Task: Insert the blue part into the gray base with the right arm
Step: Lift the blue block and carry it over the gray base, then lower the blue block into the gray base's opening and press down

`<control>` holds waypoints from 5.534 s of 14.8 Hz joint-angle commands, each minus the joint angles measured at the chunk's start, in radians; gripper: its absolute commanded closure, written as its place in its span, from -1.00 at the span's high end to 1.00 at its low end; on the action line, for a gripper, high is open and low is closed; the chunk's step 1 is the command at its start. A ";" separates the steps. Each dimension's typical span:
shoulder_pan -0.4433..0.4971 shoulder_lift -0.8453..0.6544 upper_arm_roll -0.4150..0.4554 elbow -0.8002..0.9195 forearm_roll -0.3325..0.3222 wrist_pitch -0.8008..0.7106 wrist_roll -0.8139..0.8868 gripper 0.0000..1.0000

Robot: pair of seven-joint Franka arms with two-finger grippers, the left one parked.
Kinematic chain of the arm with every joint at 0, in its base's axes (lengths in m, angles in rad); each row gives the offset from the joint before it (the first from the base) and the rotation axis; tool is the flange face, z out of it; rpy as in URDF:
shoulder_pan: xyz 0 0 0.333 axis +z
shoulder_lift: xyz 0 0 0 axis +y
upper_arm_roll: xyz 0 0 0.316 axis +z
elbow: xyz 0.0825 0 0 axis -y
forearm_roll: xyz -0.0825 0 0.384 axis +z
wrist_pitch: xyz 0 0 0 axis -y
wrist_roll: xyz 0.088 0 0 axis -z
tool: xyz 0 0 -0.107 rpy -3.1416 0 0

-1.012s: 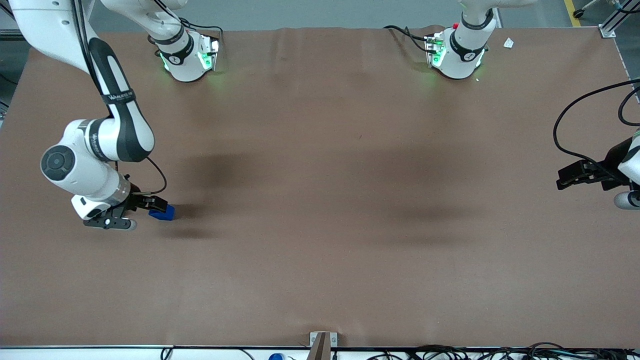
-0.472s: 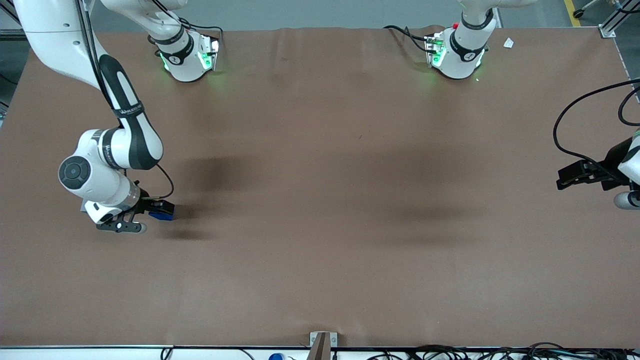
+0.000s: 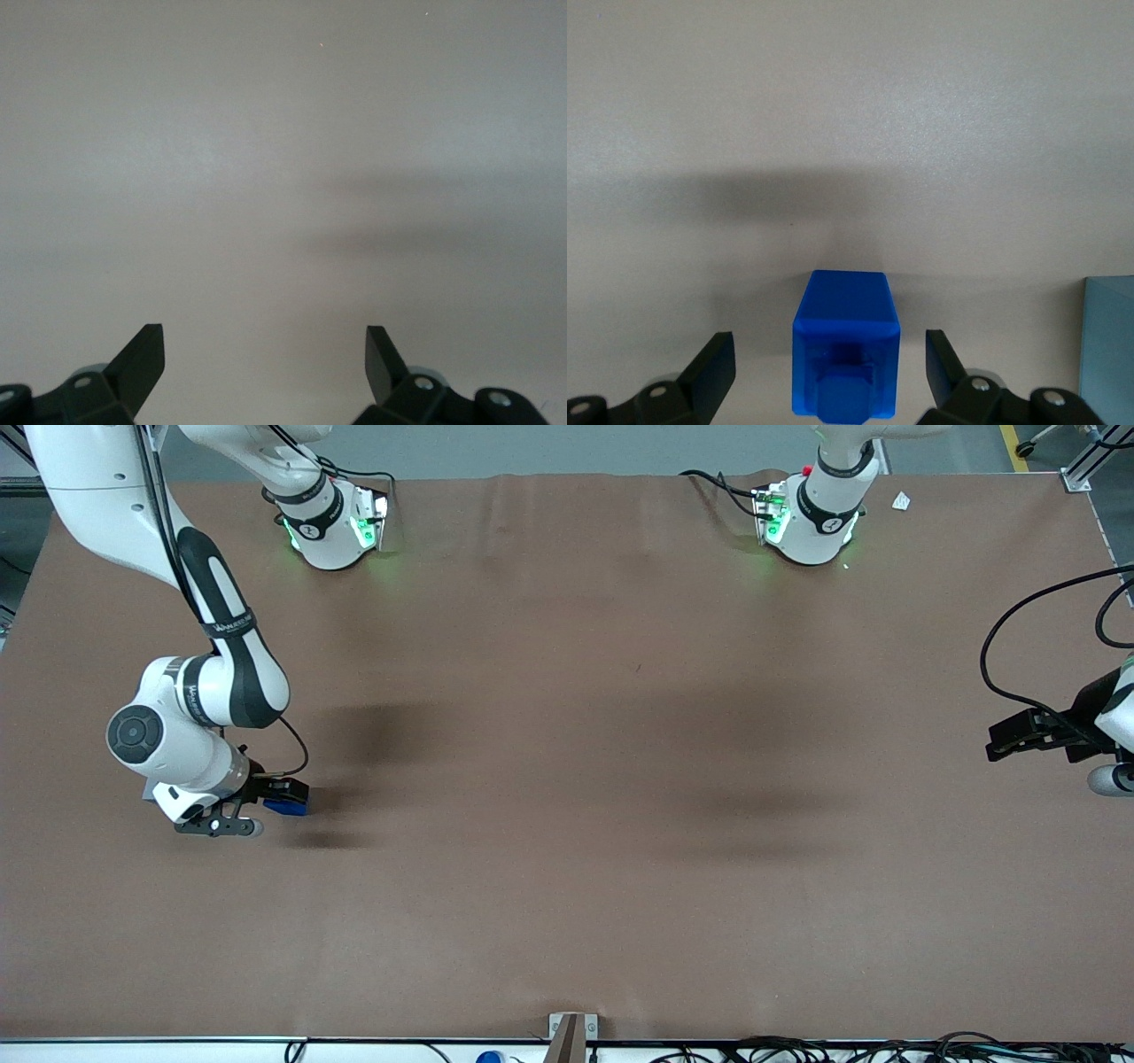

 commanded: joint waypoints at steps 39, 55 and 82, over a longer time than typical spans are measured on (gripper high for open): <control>-0.255 -0.199 -0.006 0.039 0.010 -0.264 -0.231 -0.65; -0.335 -0.161 -0.004 0.040 -0.001 -0.195 -0.323 -0.65; -0.336 -0.109 -0.004 0.034 -0.001 -0.164 -0.341 -0.41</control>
